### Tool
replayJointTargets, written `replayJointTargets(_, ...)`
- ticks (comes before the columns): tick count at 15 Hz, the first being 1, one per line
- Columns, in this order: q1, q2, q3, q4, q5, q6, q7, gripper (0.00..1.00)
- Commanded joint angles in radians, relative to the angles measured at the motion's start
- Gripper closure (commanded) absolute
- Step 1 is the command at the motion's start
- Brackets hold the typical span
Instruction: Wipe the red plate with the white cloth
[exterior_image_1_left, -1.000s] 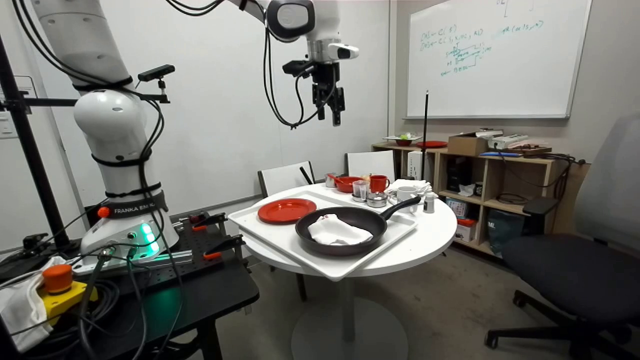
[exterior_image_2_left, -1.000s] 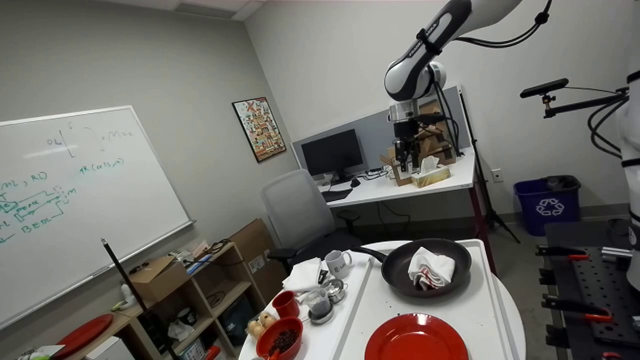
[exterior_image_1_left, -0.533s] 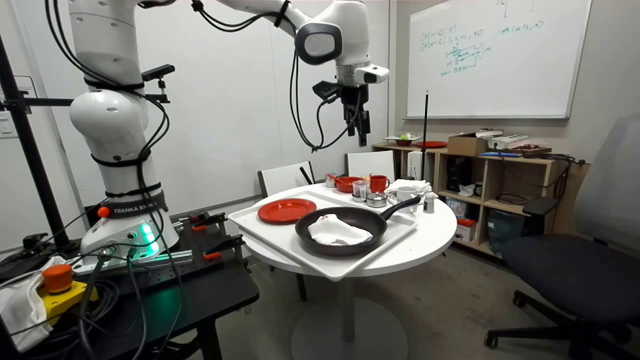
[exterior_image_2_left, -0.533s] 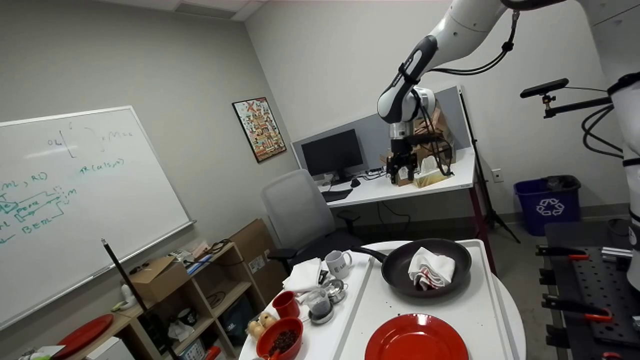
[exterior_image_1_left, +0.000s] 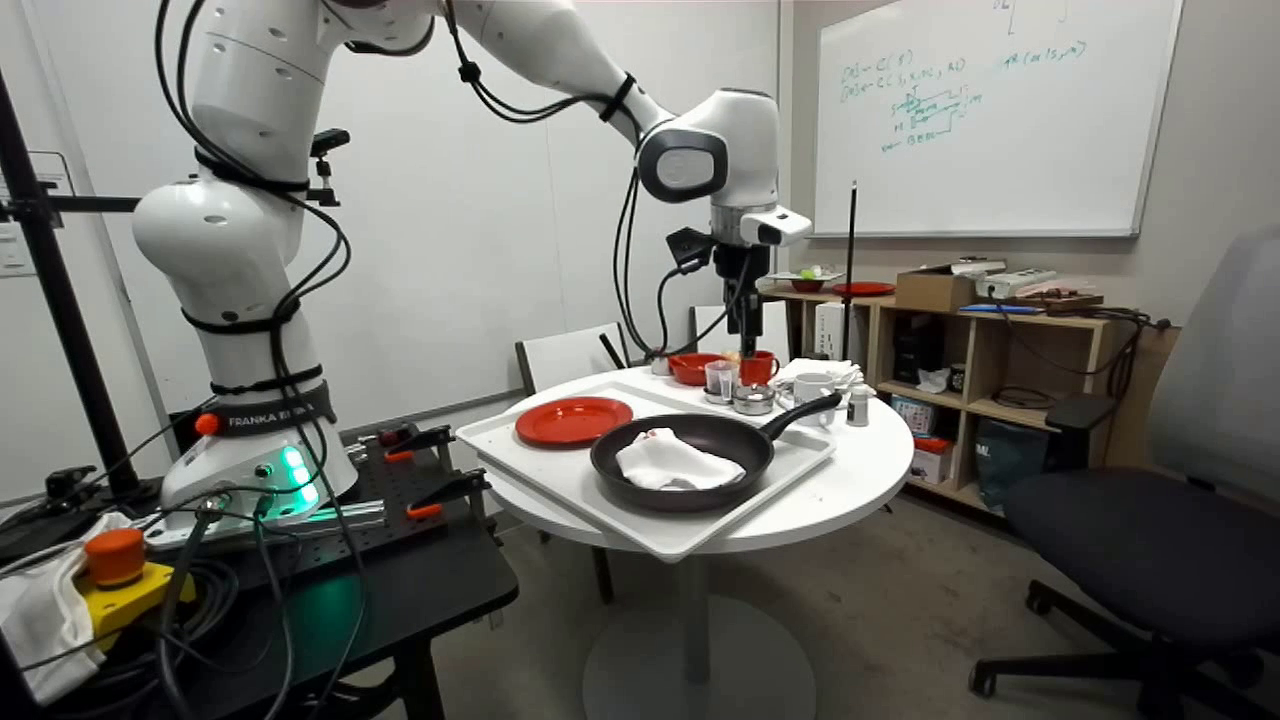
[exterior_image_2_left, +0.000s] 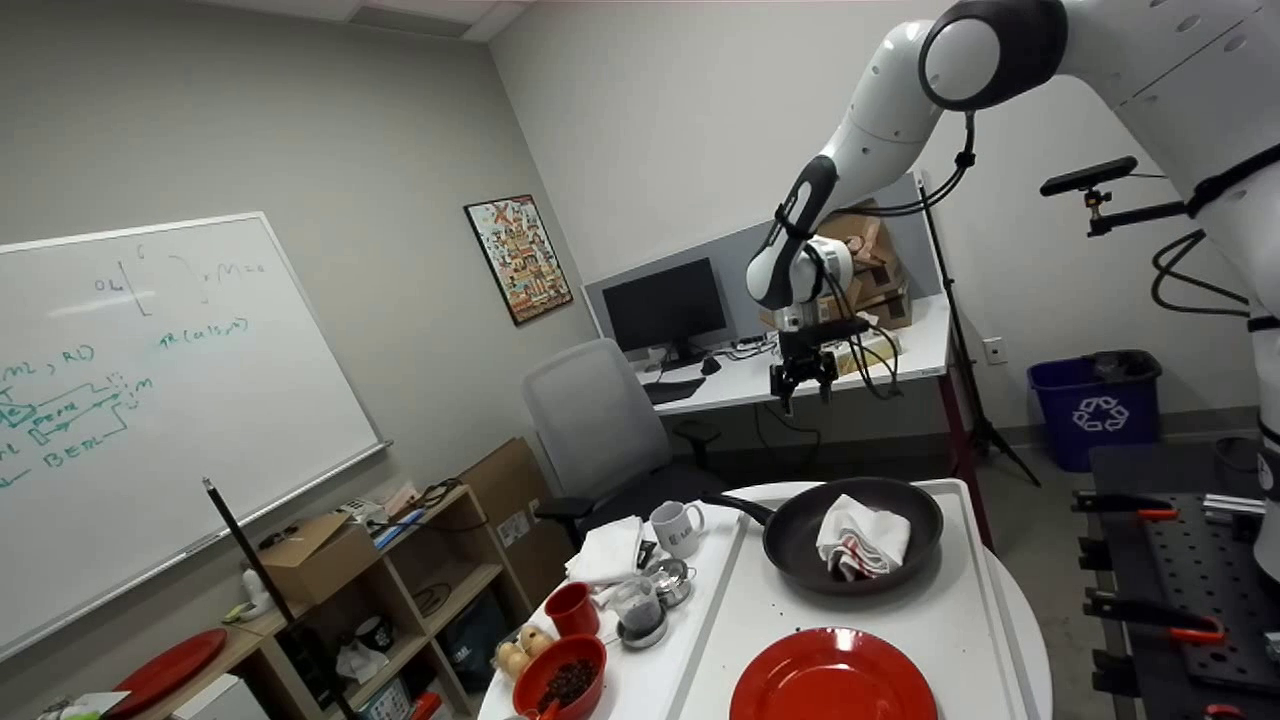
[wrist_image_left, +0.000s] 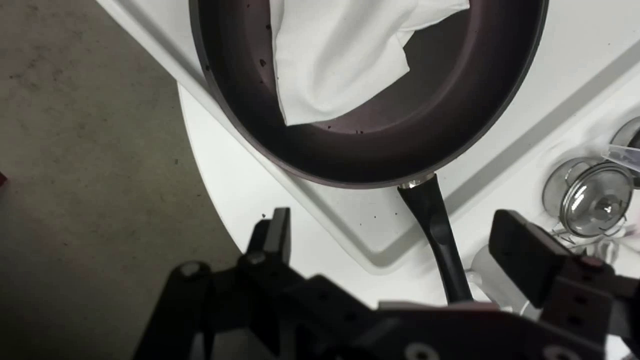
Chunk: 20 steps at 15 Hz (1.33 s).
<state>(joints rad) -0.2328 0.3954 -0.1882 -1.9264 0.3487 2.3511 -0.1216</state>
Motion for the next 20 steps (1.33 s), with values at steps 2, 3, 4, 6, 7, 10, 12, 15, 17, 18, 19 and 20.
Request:
replayJointTargets(2,0.019,0.114,0.038,0.054,-0.059,0.01,0.094,0.0)
replayJointTargets(3,0.028,0.131,0.042,0.053,-0.077,0.006,0.11,0.0)
replayJointTargets(4,0.039,0.144,0.044,0.047,-0.098,0.009,0.127,0.0)
replayJointTargets(6,0.058,0.165,0.045,0.036,-0.142,0.007,0.153,0.0)
replayJointTargets(7,0.065,0.174,0.045,0.032,-0.164,-0.007,0.16,0.0)
replayJointTargets(10,0.095,0.199,0.039,0.02,-0.241,-0.019,0.181,0.0)
replayJointTargets(12,0.116,0.213,0.037,0.011,-0.287,-0.01,0.189,0.0)
replayJointTargets(15,0.1,0.222,0.057,0.017,-0.289,-0.008,0.17,0.0)
replayJointTargets(17,0.103,0.228,0.06,0.018,-0.292,-0.006,0.17,0.0)
replayJointTargets(18,0.101,0.228,0.06,0.019,-0.292,-0.006,0.169,0.0)
replayJointTargets(19,0.098,0.228,0.059,0.019,-0.291,-0.006,0.169,0.0)
replayJointTargets(20,0.096,0.228,0.059,0.02,-0.291,-0.006,0.169,0.0)
